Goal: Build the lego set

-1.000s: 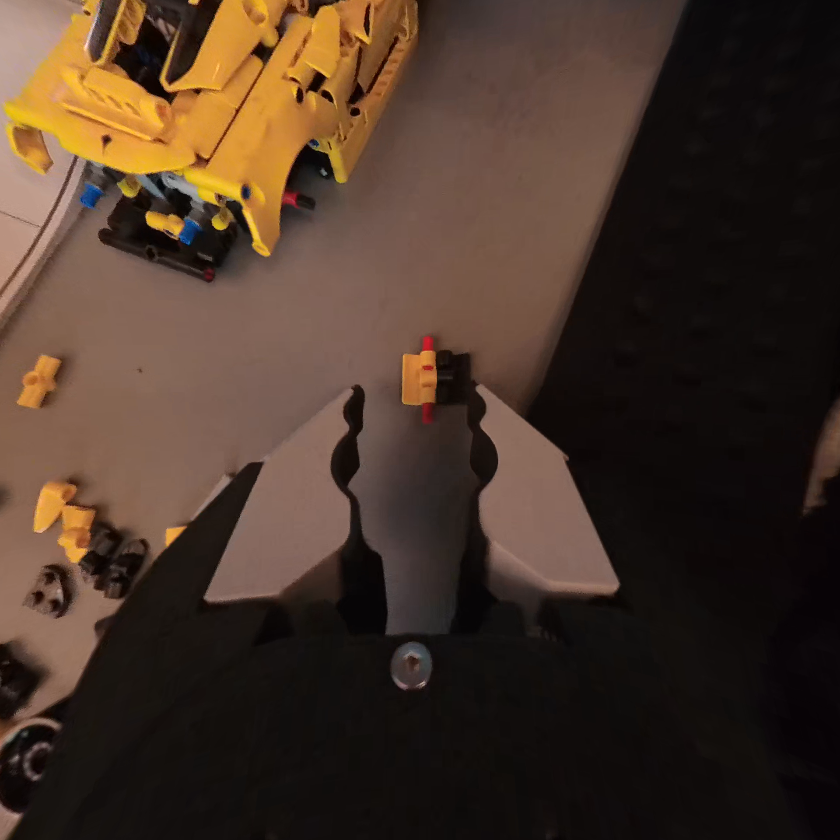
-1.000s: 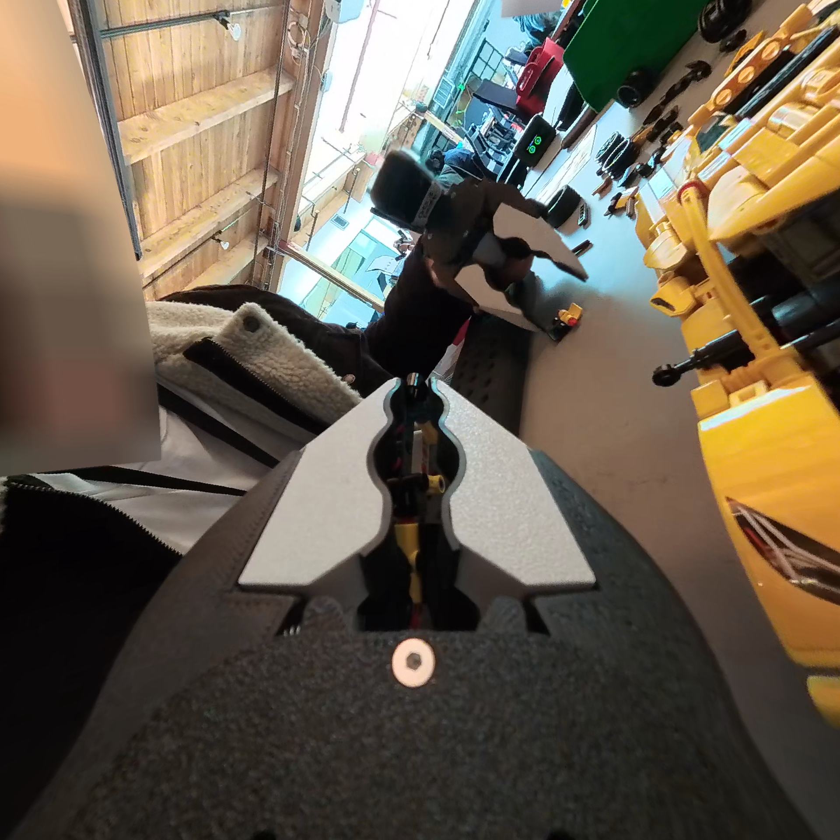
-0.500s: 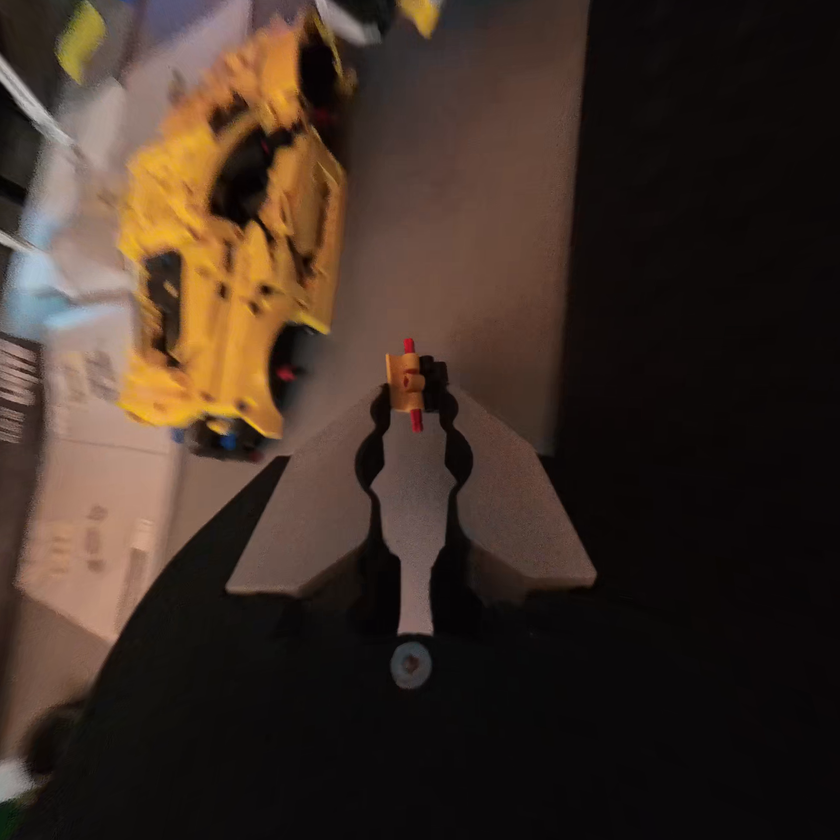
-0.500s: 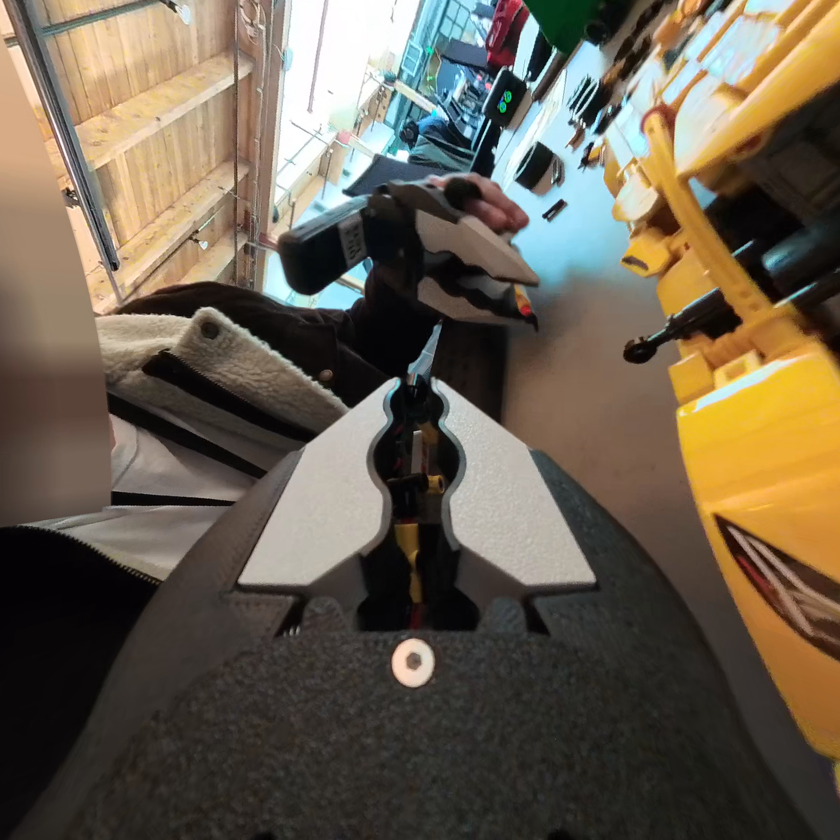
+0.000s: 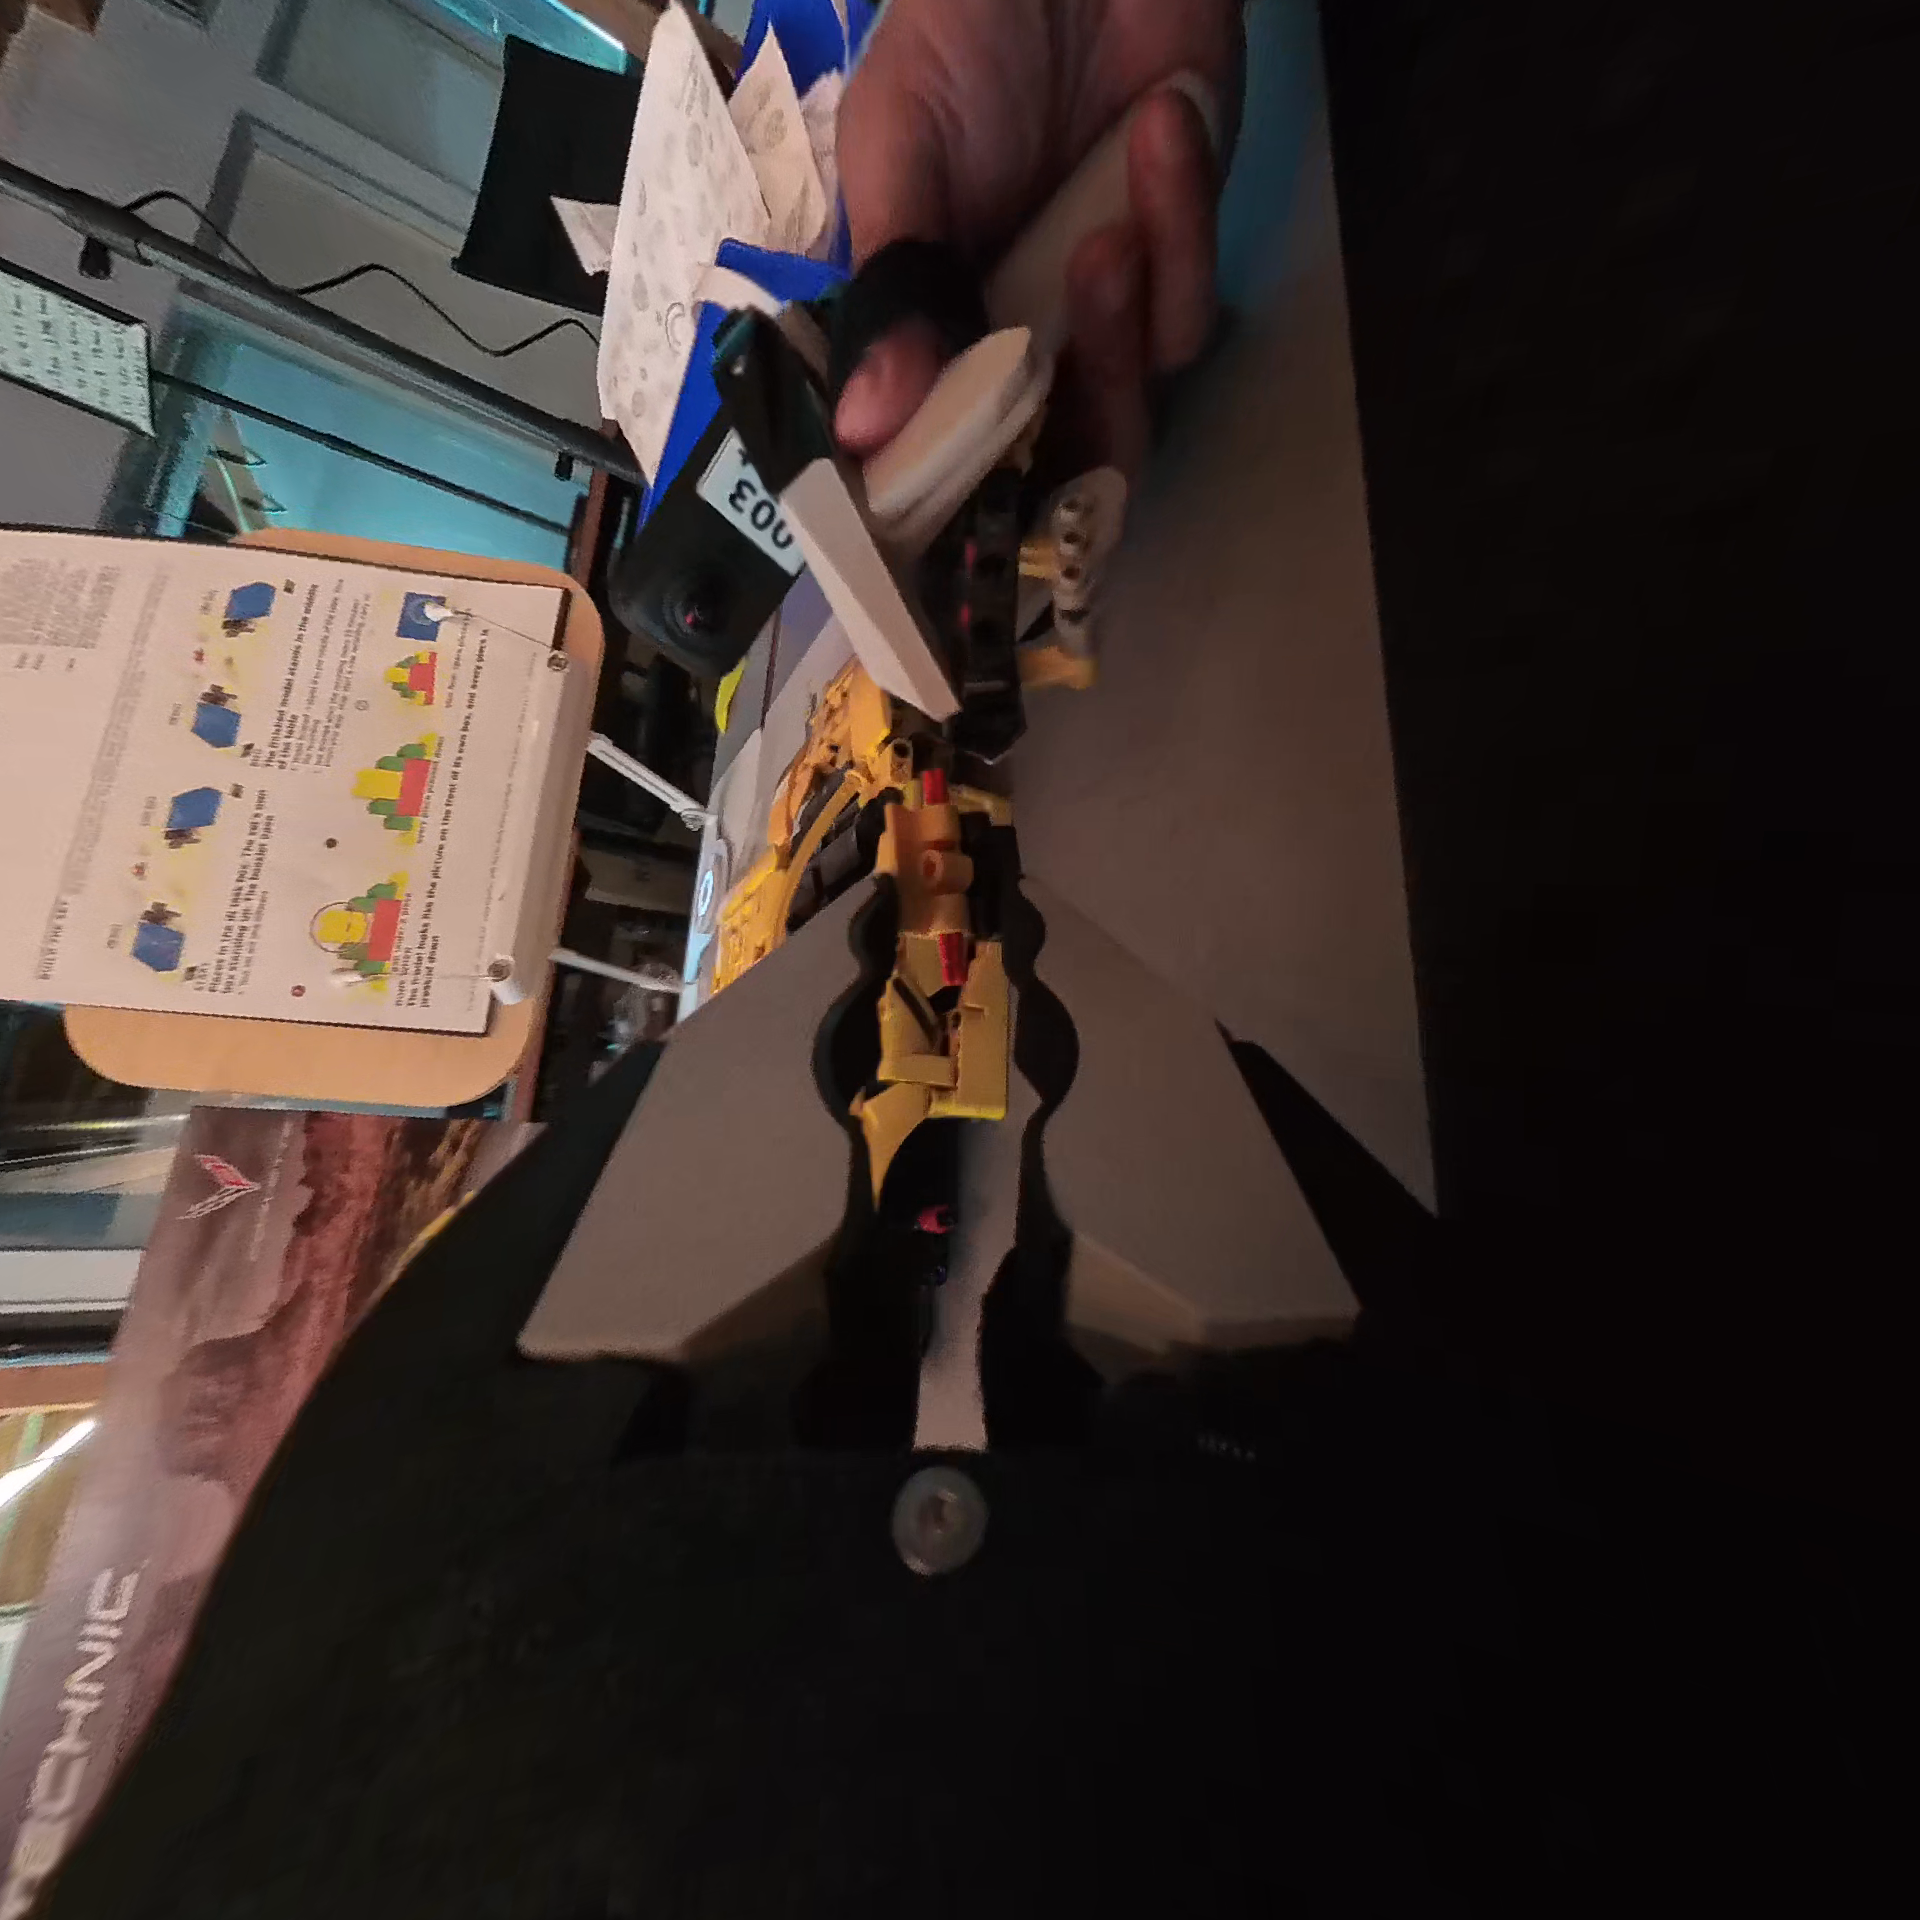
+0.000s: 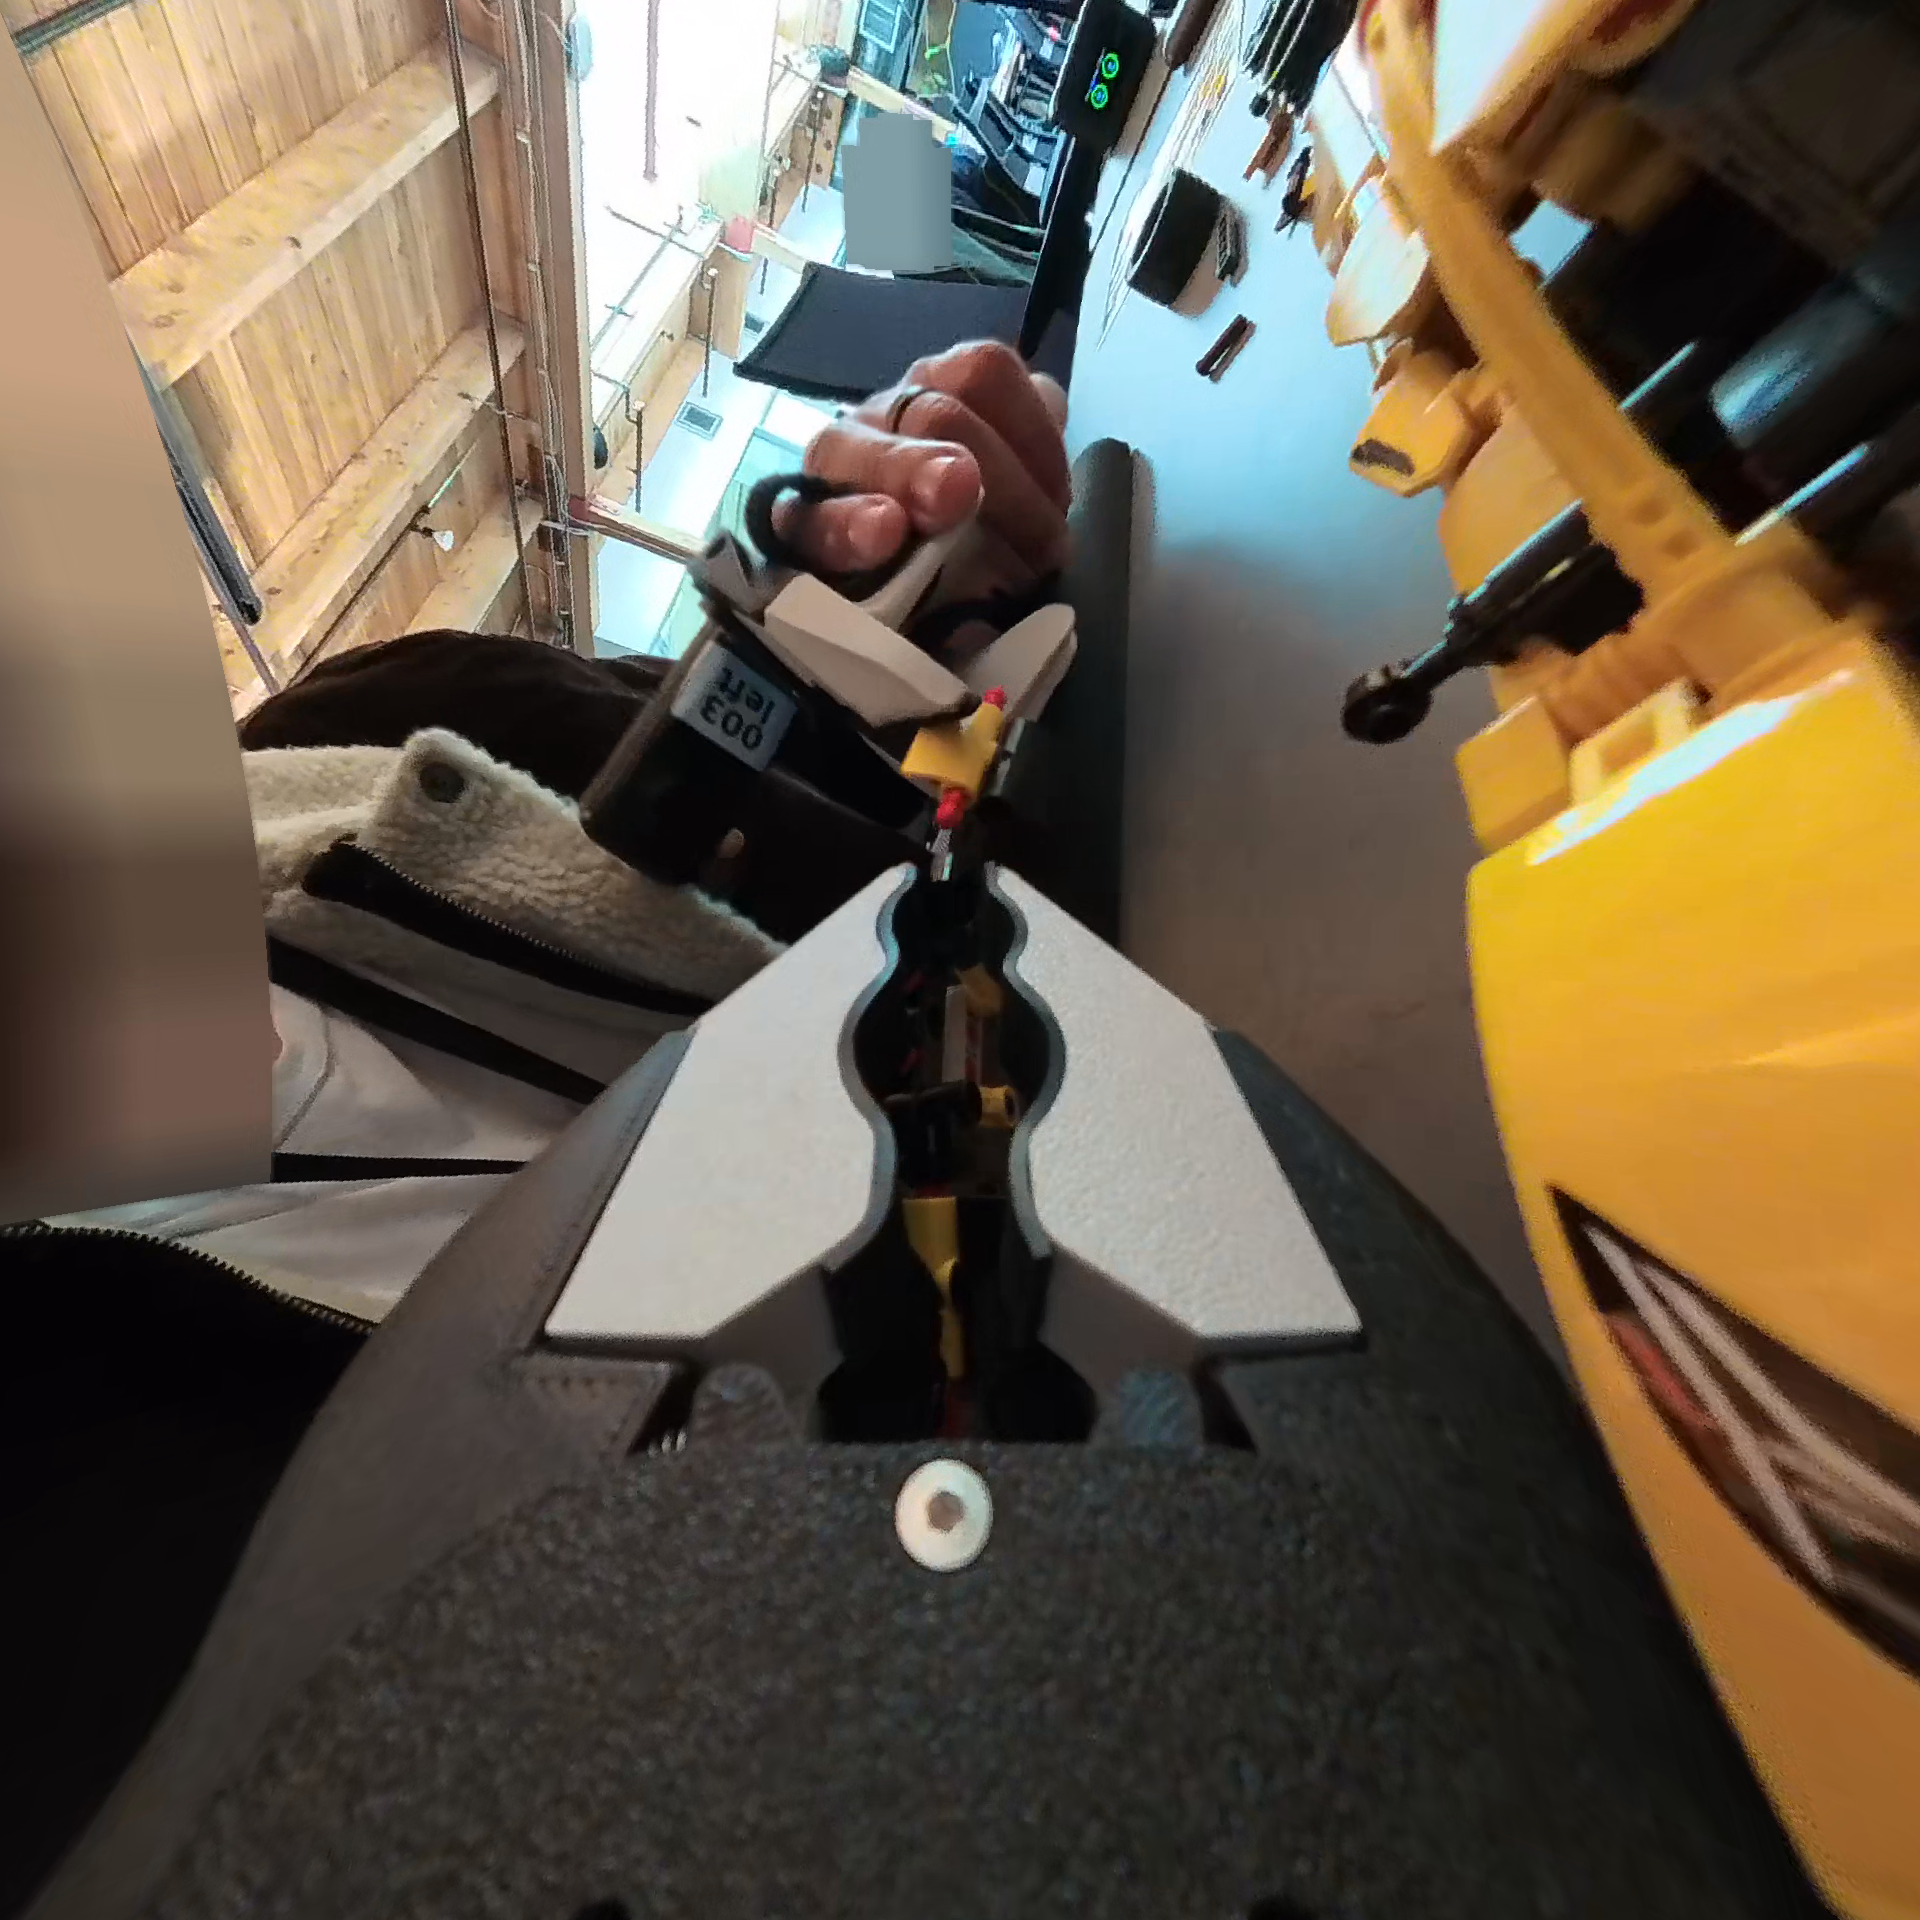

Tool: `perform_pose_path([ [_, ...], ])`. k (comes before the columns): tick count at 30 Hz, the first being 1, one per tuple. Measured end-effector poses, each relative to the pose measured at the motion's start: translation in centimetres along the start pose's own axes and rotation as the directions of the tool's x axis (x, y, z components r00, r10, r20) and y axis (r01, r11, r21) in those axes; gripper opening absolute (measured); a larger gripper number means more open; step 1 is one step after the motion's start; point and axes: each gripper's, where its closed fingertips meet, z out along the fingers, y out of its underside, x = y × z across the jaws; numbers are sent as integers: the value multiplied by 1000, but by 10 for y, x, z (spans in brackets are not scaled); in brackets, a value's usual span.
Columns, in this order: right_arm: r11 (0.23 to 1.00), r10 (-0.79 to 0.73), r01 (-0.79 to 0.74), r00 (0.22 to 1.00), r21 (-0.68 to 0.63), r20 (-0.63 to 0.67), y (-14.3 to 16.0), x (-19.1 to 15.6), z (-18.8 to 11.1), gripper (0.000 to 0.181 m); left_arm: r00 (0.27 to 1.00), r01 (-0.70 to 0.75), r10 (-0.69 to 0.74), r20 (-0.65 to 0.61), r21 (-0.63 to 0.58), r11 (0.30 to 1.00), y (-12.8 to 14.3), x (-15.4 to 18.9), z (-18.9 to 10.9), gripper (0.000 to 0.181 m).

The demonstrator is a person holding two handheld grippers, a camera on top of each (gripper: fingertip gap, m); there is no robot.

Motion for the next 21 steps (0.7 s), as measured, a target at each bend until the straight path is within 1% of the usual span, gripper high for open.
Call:
perform_pose_path([
  [2, 1000, -2, 2, 1000, 1, -16, 0, 2, 1, 8, 1000, -26, 26, 13, -19, 999, 0, 1, 1, 19],
  [8, 999, 10, -9, 1000, 35, -22, -6, 4, 0, 8, 1000, 22, -22, -2, -46, 999, 1, 3, 3, 19],
  [18, 997, 34, -31, 999, 69, -36, -11, 7, -2, 8, 998, -44, 49, 36, -130, 991, 6, 2, 5, 17],
  [19, 997, 35, -33, 999, 72, -39, -11, 8, -2, 8, 997, -55, 61, 39, -138, 989, 7, 1, 6, 17],
  [20, 997, 35, -31, 998, 69, -45, -11, 8, -1, 8, 997, -63, 70, 40, -149, 987, 7, 2, 6, 7],
  [21, 997, 31, -28, 998, 68, -51, -11, 9, 0, 8, 996, -69, 77, 40, -166, 984, 8, 2, 6, 7],
])
